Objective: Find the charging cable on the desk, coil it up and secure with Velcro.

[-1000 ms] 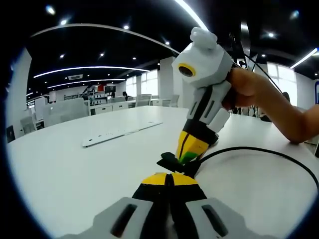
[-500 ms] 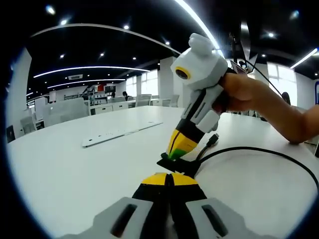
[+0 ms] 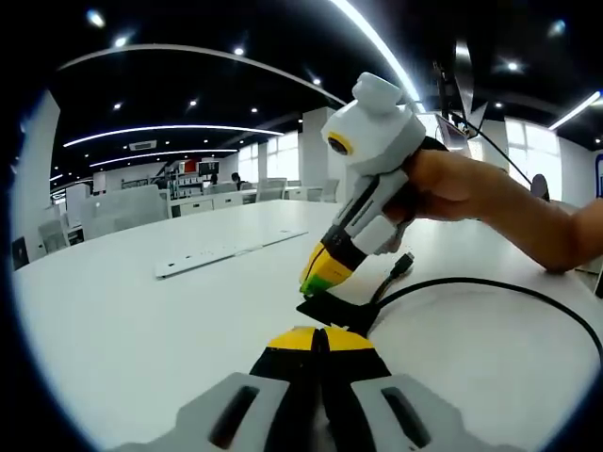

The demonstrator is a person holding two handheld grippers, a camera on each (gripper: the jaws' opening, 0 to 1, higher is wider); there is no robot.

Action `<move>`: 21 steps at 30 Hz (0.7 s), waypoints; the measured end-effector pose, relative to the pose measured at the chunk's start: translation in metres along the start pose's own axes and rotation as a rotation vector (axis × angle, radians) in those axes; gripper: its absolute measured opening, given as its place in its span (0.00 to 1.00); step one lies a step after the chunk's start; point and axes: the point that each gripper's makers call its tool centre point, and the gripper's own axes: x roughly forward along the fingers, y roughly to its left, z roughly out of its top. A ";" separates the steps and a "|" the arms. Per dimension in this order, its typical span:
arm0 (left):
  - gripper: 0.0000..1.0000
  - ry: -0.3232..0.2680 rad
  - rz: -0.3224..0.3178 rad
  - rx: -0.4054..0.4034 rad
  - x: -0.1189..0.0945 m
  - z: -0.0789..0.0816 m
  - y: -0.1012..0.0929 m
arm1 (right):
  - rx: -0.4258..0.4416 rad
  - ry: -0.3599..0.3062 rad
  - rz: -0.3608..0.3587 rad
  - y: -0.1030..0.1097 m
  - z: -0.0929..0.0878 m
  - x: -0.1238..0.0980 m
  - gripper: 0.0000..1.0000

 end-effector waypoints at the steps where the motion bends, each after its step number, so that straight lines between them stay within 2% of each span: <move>1: 0.02 0.000 0.000 0.000 0.000 0.000 0.000 | 0.001 0.001 -0.001 0.000 0.000 0.000 0.02; 6: 0.02 0.000 0.000 0.000 -0.001 -0.001 0.000 | -0.027 0.042 -0.004 0.006 -0.004 -0.005 0.02; 12: 0.02 0.000 -0.001 0.000 -0.002 -0.001 0.001 | -0.083 0.120 0.042 0.024 -0.013 -0.010 0.02; 21: 0.02 -0.001 -0.002 0.001 -0.004 0.000 0.002 | -0.102 0.164 0.055 0.033 -0.018 -0.015 0.02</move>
